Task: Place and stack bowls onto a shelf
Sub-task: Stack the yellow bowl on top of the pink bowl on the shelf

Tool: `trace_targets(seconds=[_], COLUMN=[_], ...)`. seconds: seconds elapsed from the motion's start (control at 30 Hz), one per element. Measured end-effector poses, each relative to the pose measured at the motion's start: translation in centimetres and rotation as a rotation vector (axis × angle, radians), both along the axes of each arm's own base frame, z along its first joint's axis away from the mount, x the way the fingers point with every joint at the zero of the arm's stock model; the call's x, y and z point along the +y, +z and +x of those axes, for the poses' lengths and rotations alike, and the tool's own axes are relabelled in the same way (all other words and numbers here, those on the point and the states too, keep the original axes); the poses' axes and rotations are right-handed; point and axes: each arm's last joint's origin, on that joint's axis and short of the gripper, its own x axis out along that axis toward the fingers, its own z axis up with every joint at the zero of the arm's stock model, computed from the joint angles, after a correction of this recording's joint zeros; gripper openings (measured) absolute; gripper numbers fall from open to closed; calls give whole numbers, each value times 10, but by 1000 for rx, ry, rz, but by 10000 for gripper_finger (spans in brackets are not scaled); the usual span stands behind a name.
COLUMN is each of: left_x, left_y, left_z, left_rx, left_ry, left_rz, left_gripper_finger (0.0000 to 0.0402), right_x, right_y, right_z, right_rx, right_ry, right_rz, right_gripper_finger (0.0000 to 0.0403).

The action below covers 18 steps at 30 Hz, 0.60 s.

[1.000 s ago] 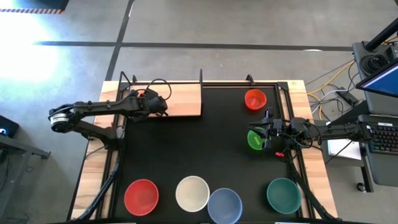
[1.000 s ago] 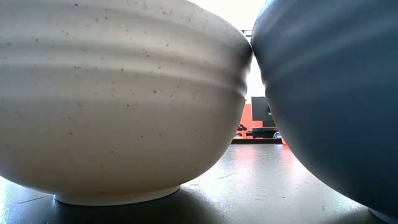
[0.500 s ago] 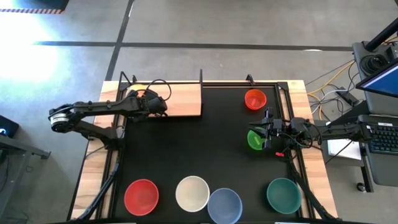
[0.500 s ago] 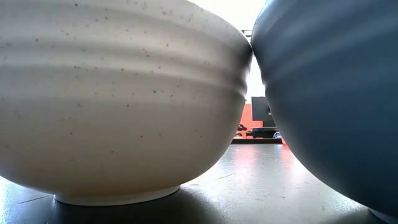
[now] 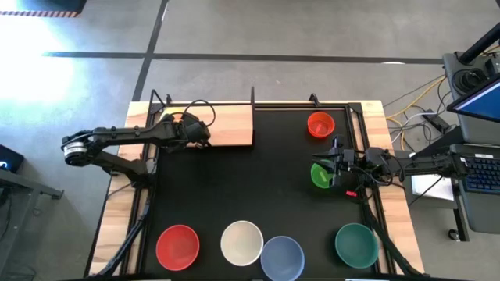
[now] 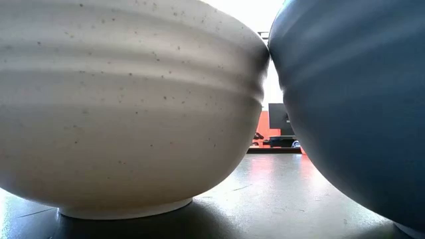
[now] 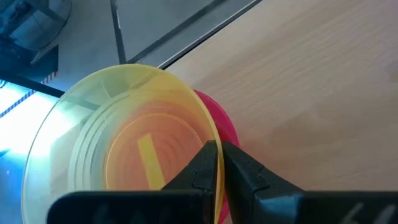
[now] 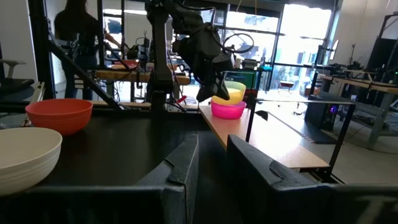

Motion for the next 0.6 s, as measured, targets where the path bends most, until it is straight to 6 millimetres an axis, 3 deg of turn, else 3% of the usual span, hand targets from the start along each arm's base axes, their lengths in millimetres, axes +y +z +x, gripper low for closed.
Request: trace_targets(seconds=[0.3,0.6], left_x=[0,0], left_y=[-4,-5], left_z=[0,1], left_rx=[11,17], left_ry=[20,22], left_rz=[-14,-30], left_gripper_finger=[9,83], right_x=[0,0], right_y=[0,0], right_z=[0,0], right_rx=[-1,0], right_ry=[0,1], right_rz=[0,0], right_gripper_finger=[75,75])
